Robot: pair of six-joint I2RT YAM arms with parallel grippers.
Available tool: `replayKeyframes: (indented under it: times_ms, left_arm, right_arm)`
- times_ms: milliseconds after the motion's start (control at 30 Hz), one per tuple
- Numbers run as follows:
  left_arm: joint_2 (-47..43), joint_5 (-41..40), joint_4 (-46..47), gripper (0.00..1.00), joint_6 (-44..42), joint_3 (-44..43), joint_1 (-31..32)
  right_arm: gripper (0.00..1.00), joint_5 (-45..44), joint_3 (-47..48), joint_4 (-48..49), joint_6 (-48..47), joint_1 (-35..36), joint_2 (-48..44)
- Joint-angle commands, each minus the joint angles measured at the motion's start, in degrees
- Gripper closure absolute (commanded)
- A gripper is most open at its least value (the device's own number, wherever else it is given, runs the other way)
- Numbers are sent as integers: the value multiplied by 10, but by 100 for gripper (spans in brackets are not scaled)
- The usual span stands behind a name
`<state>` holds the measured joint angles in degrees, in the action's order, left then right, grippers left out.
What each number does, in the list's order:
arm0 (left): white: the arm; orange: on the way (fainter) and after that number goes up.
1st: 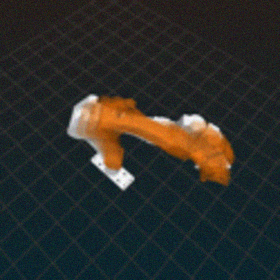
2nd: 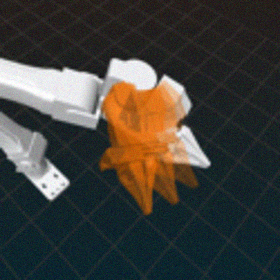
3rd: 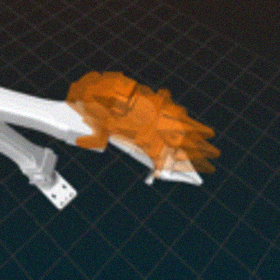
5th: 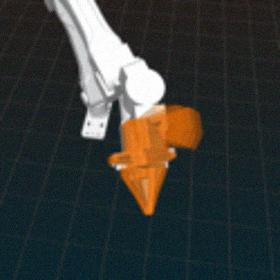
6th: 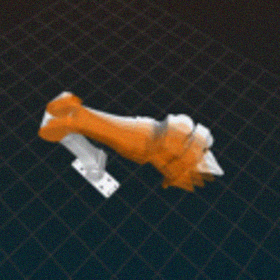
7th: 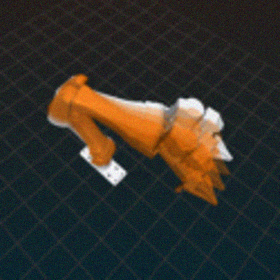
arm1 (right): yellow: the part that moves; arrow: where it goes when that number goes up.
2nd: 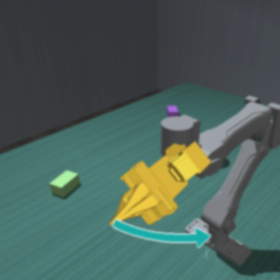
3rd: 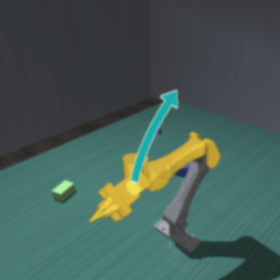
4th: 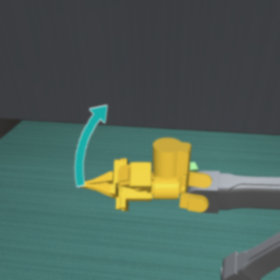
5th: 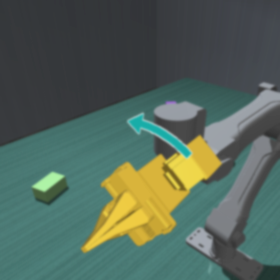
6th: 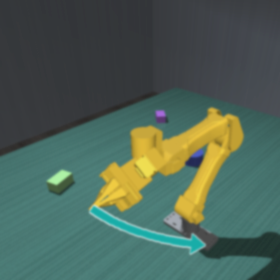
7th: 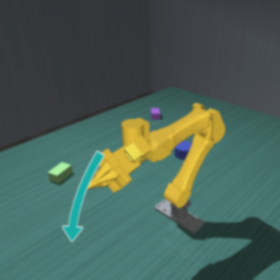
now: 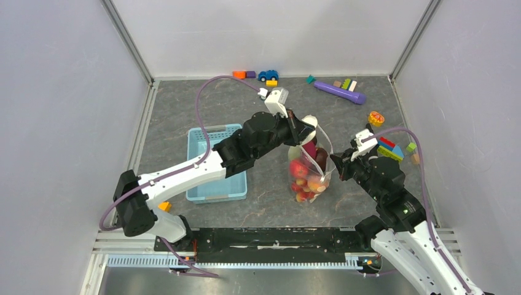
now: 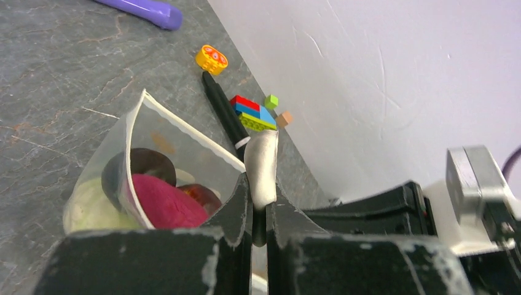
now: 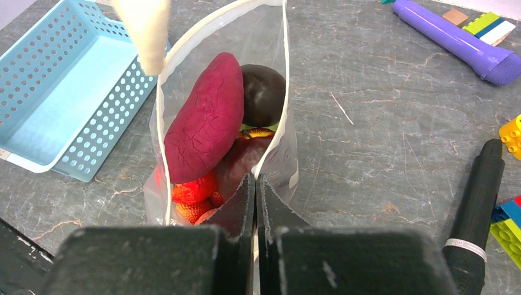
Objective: Place the food in the zip-top bag and seal the zipper
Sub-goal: Place the fake vegetable in the zipper food storage bag.
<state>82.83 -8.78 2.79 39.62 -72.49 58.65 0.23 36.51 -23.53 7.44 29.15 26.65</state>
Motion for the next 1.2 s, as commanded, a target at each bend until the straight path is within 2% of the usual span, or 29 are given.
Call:
replayKeyframes:
  times_ms: [0,433,667,767,1100,1167]
  left_arm:
    - [22,-56,67,98,81,-22,8]
    - [86,-50,54,98,120,-44,21]
    - [89,-32,34,95,120,-24,24]
    - [85,-50,25,94,111,-20,33]
    - [92,-84,-7,67,113,-17,45]
    - [88,-87,-9,58,110,-16,46]
  right_arm:
    - [100,9,10,30,5,1,-13]
    - [100,10,8,30,5,1,-16]
    - [100,1,13,29,1,1,-13]
    - [100,1,21,27,-4,1,-6]
    - [100,1,25,28,-1,1,-5]
    - [100,1,28,27,-1,1,-5]
